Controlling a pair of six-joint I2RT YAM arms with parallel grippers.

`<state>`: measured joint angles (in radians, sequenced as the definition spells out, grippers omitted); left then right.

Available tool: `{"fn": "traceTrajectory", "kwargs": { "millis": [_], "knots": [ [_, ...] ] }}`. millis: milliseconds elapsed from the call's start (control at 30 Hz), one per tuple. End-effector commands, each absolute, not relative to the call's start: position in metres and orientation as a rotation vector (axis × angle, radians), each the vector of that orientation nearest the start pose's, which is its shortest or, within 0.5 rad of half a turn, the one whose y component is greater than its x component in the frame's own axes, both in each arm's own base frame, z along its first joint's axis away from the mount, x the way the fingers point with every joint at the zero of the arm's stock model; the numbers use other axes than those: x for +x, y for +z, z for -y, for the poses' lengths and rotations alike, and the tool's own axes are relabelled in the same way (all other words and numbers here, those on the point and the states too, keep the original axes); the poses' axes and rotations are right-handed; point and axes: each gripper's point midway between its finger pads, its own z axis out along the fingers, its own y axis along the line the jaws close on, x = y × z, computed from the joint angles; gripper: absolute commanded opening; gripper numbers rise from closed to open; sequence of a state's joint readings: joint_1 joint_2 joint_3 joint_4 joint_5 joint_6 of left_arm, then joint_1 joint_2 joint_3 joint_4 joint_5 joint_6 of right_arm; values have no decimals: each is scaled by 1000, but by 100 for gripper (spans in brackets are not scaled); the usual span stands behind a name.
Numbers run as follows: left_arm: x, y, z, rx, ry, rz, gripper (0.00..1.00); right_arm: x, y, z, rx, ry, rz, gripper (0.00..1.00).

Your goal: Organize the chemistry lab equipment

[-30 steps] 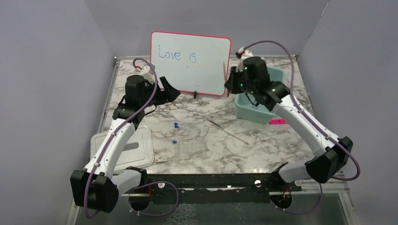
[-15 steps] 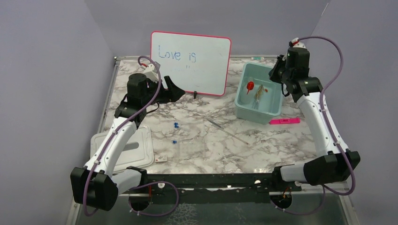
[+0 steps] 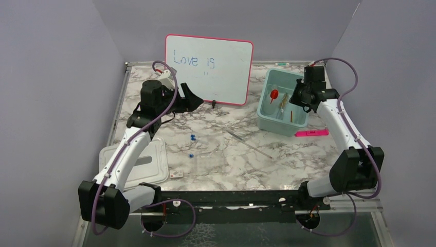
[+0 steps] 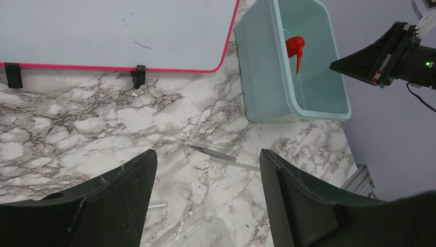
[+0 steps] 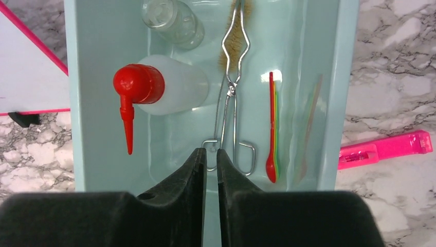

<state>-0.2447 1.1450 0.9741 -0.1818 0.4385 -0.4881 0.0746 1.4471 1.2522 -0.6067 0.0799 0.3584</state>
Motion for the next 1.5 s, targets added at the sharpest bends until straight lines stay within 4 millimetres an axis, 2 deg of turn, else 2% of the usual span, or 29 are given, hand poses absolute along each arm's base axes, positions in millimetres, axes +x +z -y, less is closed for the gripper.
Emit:
{"fn": "traceTrajectory", "kwargs": {
  "millis": [0, 67, 200, 300, 367, 400, 500, 533, 667, 767, 967, 1200, 1467],
  "knots": [
    [335, 275, 180, 77, -904, -1950, 76, 387, 209, -39, 329, 186, -2292, 21],
    [339, 271, 176, 39, -882, -1960, 76, 383, 223, -50, 280, 263, -2262, 29],
    [347, 255, 165, -76, -818, -2000, 75, 373, 247, -78, 154, 331, -2205, 38],
    [351, 237, 156, -176, -766, -2052, 75, 363, 255, -109, 46, 343, -2189, 42],
    [354, 229, 152, -231, -741, -2075, 75, 352, 257, -141, -67, 356, -2180, 44],
    [355, 226, 150, -254, -731, -2082, 74, 349, 255, -148, -96, 331, -2178, 46],
    [359, 223, 146, -307, -707, -2087, 74, 328, 243, -192, -282, 320, -2183, 50],
    [360, 223, 145, -315, -704, -2085, 74, 323, 236, -201, -331, 311, -2190, 52],
    [361, 221, 143, -330, -689, -2087, 74, 298, 191, -233, -576, 264, -2260, 56],
    [361, 219, 141, -332, -679, -2087, 74, 285, 149, -238, -698, 164, -2332, 57],
    [363, 219, 141, -324, -673, -2089, 74, 274, 87, -219, -752, -19, -2522, 57],
    [363, 219, 143, -311, -677, -2096, 74, 251, 44, -202, -903, -77, -2633, 54],
    [361, 217, 143, -308, -673, -2109, 74, 233, 22, -201, -1026, -20, -2709, 45]
  ]
}}
